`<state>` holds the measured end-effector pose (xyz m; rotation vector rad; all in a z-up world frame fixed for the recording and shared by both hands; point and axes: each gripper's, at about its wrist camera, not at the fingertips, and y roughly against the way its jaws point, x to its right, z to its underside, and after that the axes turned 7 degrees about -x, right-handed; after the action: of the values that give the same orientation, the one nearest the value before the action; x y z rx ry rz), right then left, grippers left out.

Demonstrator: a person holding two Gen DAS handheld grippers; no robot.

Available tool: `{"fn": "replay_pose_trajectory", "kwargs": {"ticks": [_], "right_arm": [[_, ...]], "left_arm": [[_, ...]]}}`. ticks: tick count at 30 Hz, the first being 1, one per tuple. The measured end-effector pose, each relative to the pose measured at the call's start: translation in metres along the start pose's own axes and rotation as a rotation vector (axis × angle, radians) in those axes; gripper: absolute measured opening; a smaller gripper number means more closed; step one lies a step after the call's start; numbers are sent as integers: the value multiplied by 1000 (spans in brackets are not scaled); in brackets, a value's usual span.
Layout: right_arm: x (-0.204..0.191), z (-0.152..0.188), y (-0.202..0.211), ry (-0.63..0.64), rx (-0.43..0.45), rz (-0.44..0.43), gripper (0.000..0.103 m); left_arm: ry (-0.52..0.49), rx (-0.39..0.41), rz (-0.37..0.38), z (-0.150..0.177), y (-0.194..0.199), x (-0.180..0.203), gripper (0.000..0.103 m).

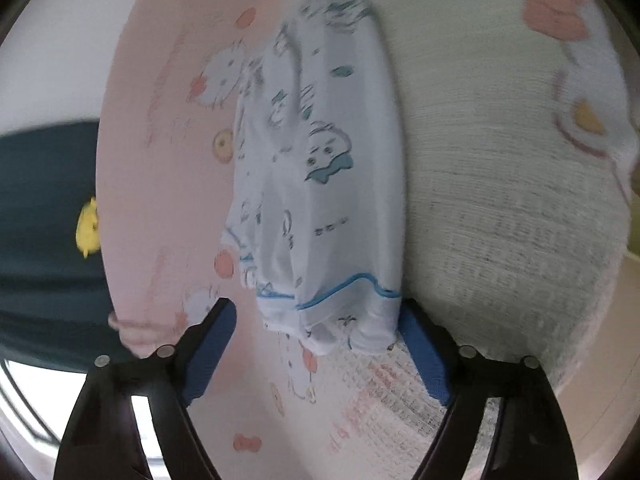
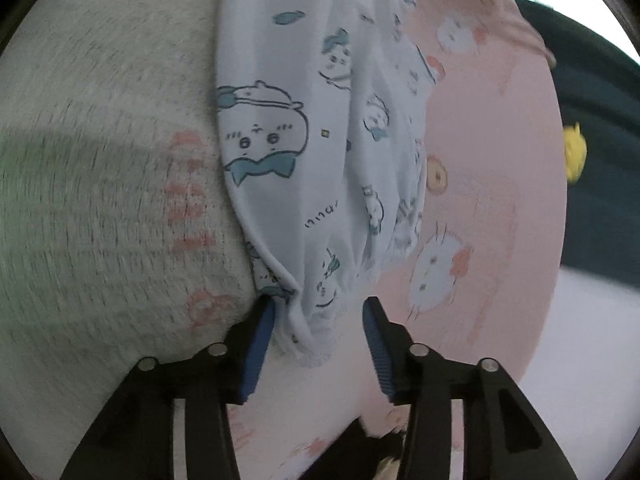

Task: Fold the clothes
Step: 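Lower the garment onto the bed and smooth it flat with both grippers, then pinch the blue-piped hem with the left gripper while the right gripper pinches the elastic cuff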

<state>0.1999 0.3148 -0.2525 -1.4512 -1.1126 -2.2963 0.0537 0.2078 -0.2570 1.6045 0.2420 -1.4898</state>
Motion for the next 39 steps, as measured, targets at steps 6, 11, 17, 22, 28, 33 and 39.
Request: {"fn": "replay_pose_trajectory", "kwargs": {"ticks": [6, 11, 17, 22, 28, 33, 39], "right_arm": [[3, 4, -5, 43, 8, -15, 62], [6, 8, -9, 78, 14, -24, 62], [5, 8, -8, 16, -1, -49, 59], [7, 10, -8, -54, -13, -128, 44], [-17, 3, -4, 23, -51, -133, 5], [-9, 0, -2, -66, -112, -174, 5], [-6, -2, 1, -116, -135, -135, 4]], "left_arm": [[-130, 33, -31, 5, 4, 33, 15], [-84, 11, 8, 1, -2, 31, 11], [-20, -33, 24, -8, -12, 21, 14], [21, -51, 26, -11, -11, 25, 14], [72, -40, 70, -11, -20, 1, 5], [98, -53, 78, -11, -19, 0, 3], [202, -96, 139, -5, -21, -16, 4]]}}
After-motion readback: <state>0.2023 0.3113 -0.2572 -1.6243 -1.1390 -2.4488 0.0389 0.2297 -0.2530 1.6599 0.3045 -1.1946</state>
